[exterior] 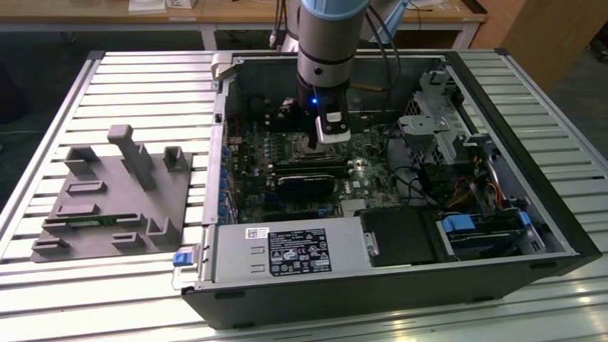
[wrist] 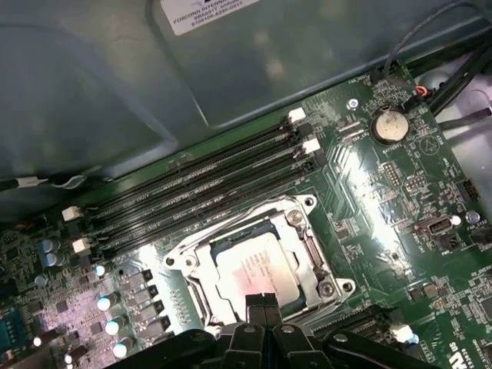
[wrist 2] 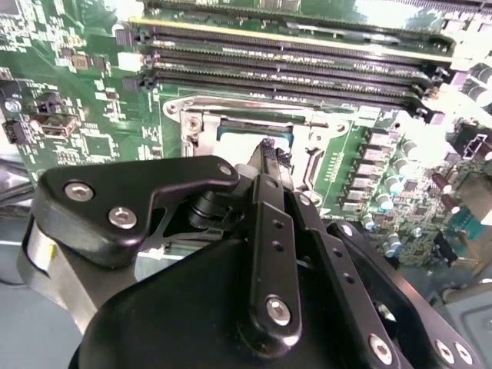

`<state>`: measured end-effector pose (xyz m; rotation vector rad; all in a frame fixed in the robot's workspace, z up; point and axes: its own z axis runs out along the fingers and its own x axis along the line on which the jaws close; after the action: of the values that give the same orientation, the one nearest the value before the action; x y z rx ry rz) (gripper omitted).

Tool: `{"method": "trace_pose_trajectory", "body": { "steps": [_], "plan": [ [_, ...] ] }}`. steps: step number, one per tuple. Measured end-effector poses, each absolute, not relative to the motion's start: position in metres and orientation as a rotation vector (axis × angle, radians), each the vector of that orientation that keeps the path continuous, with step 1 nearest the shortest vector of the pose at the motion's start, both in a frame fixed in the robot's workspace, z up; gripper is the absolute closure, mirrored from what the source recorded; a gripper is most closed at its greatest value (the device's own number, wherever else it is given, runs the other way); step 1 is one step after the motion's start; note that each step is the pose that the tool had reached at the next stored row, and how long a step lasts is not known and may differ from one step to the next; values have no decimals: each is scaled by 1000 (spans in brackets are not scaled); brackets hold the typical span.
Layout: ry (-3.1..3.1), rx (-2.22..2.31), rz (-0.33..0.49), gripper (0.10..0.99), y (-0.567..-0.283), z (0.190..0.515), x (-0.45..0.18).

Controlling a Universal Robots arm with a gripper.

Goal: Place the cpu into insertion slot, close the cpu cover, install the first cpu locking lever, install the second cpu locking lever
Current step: 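Install the second cpu locking lever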

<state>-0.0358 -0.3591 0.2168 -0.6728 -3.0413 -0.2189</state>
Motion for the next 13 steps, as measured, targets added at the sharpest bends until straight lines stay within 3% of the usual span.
{"method": "trace_pose_trajectory", "body": {
  "steps": [13],
  "plan": [
    [-3115, -680, -228, 980, -351, 213, -42]
  ]
}}
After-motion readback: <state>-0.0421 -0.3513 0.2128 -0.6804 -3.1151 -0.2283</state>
